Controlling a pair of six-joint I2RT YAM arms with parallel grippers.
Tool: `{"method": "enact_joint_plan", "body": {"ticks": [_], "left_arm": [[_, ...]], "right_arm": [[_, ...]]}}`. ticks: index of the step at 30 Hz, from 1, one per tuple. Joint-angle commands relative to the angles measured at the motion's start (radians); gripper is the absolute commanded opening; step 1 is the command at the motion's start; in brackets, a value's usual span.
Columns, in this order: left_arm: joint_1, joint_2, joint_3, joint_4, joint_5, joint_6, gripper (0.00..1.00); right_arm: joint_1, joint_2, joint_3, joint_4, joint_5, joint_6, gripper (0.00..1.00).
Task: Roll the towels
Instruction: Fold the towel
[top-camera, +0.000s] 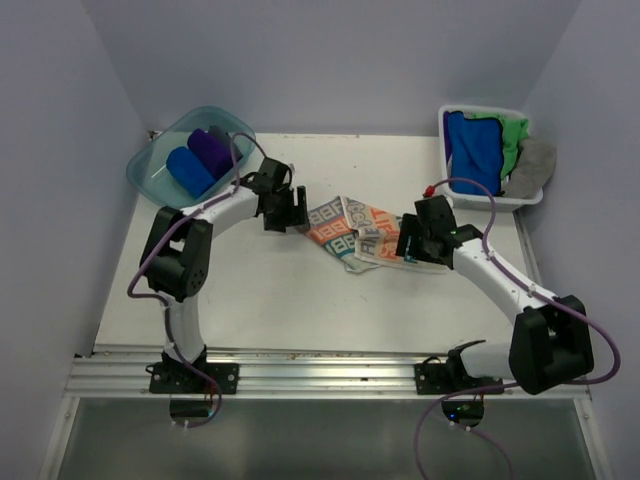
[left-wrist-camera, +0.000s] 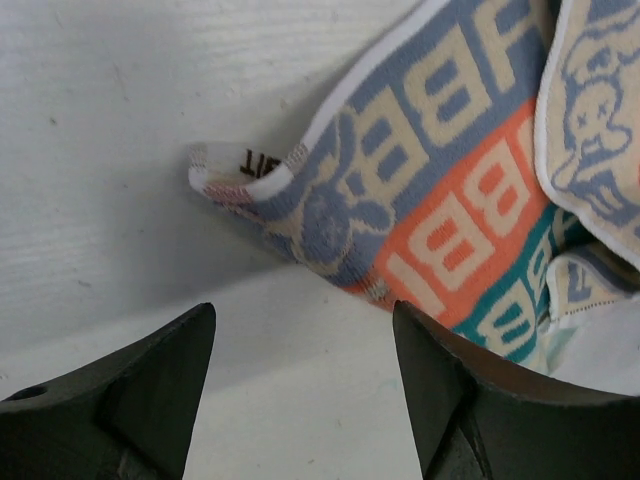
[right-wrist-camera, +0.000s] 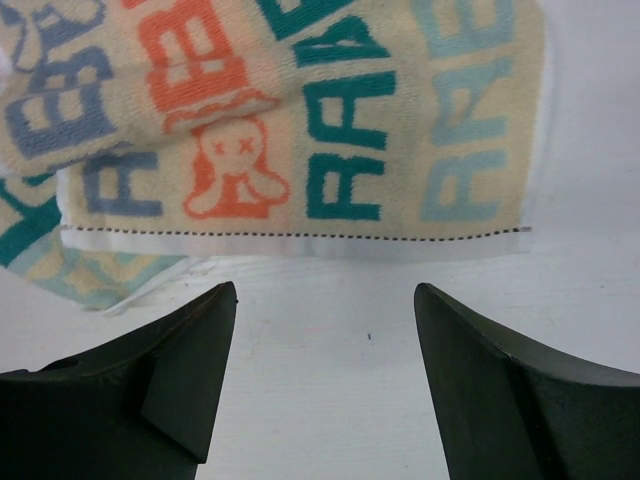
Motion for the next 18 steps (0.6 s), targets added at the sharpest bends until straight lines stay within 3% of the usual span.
{"method": "enact_joint_plan", "body": {"ticks": [1,6,9,11,16,18], "left_arm": [[0.013,0.038,0.087,0.063,-0.026,-0.024,0.75],[0.015,0.126,0.169,0.043,-0.041,-0.029,0.65],[0.013,0.150,0.192,0.041,-0.043,-0.032,0.51],[0.013,0.152,0.195,0.040,-0.049,-0.035,0.36],[0.019,0.144,0.195,0.035,-0.044,-0.037,0.03],[0.023,0.141,0.195,0.031,-0.043,-0.035,0.00]], "right_arm": [[-0.025,-0.005,-0.011,-0.001,0.117,0.013,0.76],[0.033,0.062,0.061,0.064,0.019,0.016,0.74],[0.153,0.163,0.157,0.069,0.071,0.015,0.75],[0.216,0.252,0.207,0.071,0.119,0.010,0.76],[0.253,0.410,0.345,0.091,0.163,0.012,0.77],[0.257,0.491,0.400,0.092,0.185,0.010,0.77]]}}
